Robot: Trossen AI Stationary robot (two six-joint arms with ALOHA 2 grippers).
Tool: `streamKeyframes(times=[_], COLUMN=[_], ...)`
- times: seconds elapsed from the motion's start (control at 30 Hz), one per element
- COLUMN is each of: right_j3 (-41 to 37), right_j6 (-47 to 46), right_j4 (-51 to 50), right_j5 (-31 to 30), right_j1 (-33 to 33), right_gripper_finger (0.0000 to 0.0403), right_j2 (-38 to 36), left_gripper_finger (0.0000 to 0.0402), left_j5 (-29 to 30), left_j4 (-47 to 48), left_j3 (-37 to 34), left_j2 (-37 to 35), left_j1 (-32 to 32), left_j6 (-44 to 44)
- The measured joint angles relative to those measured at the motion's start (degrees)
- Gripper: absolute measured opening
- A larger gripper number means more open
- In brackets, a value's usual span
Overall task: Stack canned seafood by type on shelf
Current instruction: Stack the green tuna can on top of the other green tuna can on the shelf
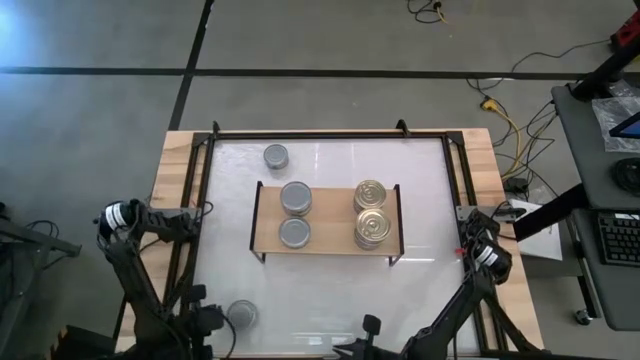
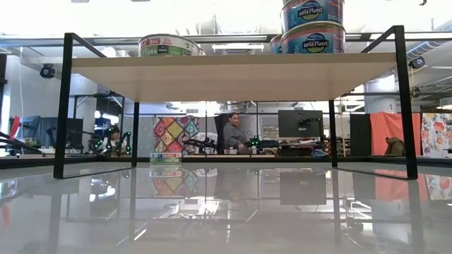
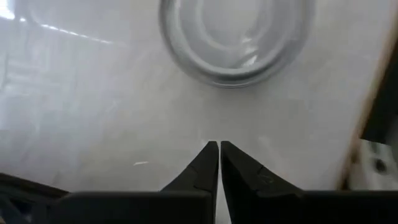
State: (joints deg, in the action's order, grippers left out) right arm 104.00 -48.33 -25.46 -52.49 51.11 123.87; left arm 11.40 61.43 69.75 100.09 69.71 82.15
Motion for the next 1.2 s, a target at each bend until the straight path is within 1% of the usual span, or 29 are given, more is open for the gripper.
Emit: streamKeyframes(times=[0.07,0.17,0.4,0.47,0.57,0.7,0.83,0.97,1.07,1.17,1.2], right_j3=[-0.02,-0.02,-0.02,-0.02,-0.02,-0.04,-0.04,-0.04,-0.04,-0.04,-0.04], right_j6=[1.29,1.94,1.94,1.98,1.93,1.83,1.54,2.53,1.84,0.37,0.41], right_j4=[-0.02,0.00,-0.04,-0.10,-0.99,-1.66,-1.86,-4.92,-8.64,-10.65,-10.77], right_j5=[0.22,0.23,0.26,0.25,0.28,0.54,3.75,4.04,5.00,6.88,7.50], right_j1=[-0.33,-0.73,-1.18,-1.25,-1.58,-2.27,-3.14,-3.45,-3.48,-3.43,-3.46], right_gripper_finger=[0.0012,0.0013,0.0013,0.0013,0.0013,0.0013,0.0013,0.0020,0.0045,0.0087,0.0103], right_j2=[0.00,0.00,0.00,0.00,0.00,0.00,0.00,-0.02,-0.07,-0.24,-0.24], left_gripper_finger=[0.0012,0.0043,0.0147,0.0174,0.0200,0.0207,0.0208,0.0208,0.0208,0.0208,0.0208], left_j5=[0.01,-0.12,0.46,2.46,8.23,13.65,14.14,14.77,15.16,11.02,10.53], left_j4=[-1.72,-6.25,-15.54,-18.03,-20.48,-25.00,-30.77,-33.95,-34.94,-33.48,-32.02], left_j3=[-1.86,-4.13,-8.26,-8.62,-8.63,-8.66,-8.63,-8.50,-8.05,-5.55,-4.34], left_j2=[0.02,0.02,0.02,0.02,0.02,0.08,1.41,2.99,3.53,3.60,3.63], left_j1=[-0.05,-1.08,-3.87,-4.75,-6.32,-8.97,-11.83,-13.97,-14.99,-14.71,-14.08], left_j6=[0.49,1.26,-3.69,-6.11,-9.63,-16.38,-21.73,-24.41,-22.44,-20.47,-20.38])
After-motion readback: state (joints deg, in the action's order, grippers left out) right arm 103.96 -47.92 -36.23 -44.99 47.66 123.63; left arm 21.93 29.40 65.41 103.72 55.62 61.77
